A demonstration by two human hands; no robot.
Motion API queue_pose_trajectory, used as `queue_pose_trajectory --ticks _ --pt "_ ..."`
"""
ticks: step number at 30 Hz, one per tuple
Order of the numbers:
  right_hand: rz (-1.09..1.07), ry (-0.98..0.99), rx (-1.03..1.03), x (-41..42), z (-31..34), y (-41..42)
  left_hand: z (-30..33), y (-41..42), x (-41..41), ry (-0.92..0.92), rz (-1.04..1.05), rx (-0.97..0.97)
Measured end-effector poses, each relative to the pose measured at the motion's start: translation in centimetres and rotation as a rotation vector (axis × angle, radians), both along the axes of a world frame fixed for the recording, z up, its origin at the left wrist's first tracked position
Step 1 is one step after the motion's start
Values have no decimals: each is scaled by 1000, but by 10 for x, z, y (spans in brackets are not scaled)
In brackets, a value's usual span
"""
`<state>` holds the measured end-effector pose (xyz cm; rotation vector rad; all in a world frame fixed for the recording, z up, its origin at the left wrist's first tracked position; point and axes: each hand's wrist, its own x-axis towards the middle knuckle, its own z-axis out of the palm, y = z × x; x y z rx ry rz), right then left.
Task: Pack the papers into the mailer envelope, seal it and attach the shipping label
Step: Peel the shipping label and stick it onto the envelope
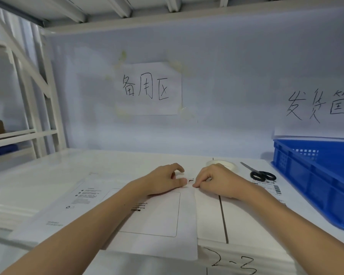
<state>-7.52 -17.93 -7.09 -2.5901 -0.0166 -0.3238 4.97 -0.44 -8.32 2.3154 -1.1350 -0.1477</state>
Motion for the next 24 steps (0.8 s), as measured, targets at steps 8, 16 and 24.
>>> queue_pose_trajectory --ticks 8,16,24 --pt "-51 -16 -18 -4 3 6 7 112 24 -162 194 261" --pt "-463 -179 -91 -45 39 -46 -5 78 0 -200 155 427" --pt "-540 457 -361 -121 20 -50 -4 56 10 -176 106 372"
